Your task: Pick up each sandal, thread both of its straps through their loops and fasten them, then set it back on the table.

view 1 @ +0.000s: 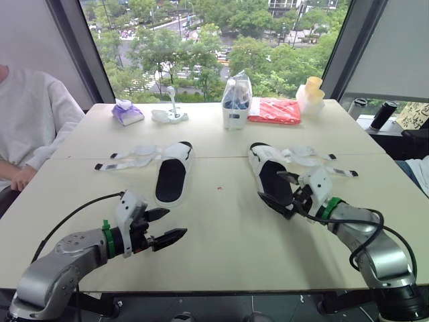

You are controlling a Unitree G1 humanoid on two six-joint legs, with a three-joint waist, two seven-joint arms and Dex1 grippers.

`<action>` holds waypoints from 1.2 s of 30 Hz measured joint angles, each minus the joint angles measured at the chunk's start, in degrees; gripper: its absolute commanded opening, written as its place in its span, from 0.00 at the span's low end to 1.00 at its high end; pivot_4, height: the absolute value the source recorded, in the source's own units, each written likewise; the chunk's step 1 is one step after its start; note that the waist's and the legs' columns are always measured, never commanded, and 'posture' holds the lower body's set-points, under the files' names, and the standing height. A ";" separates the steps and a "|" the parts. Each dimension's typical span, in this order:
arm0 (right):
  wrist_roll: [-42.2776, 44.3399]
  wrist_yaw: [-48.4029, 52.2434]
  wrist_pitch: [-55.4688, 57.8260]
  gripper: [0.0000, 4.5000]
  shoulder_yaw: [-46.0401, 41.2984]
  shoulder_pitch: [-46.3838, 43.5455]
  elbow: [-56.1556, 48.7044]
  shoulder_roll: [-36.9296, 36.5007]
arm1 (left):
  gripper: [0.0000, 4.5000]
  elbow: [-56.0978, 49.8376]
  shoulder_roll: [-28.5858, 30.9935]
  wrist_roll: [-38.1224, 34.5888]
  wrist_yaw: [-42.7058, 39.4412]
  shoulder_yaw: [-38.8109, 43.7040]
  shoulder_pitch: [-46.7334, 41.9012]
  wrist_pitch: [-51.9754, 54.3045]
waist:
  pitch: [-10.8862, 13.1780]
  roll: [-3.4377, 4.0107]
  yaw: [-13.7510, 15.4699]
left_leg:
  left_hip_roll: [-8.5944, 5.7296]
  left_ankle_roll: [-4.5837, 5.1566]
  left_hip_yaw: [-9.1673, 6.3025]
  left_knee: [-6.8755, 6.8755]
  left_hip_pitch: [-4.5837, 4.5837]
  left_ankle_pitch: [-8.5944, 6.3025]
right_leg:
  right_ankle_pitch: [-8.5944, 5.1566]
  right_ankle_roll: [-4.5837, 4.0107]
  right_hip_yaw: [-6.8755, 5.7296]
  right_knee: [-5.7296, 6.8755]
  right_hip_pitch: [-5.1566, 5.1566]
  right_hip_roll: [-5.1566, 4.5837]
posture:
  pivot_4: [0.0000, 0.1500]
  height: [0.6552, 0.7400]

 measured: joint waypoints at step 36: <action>-52.32 -29.80 -50.79 0.01 32.42 -51.02 86.05 6.20 | 1.00 -3.79 -6.77 1.41 6.92 0.16 0.93 -2.43 | 0.01 -0.23 -3.13 | -0.09 -0.74 0.95 -0.81 -0.02 0.46 | 0.34 0.36 1.07 0.09 -0.85 0.21 | 1.00 1.00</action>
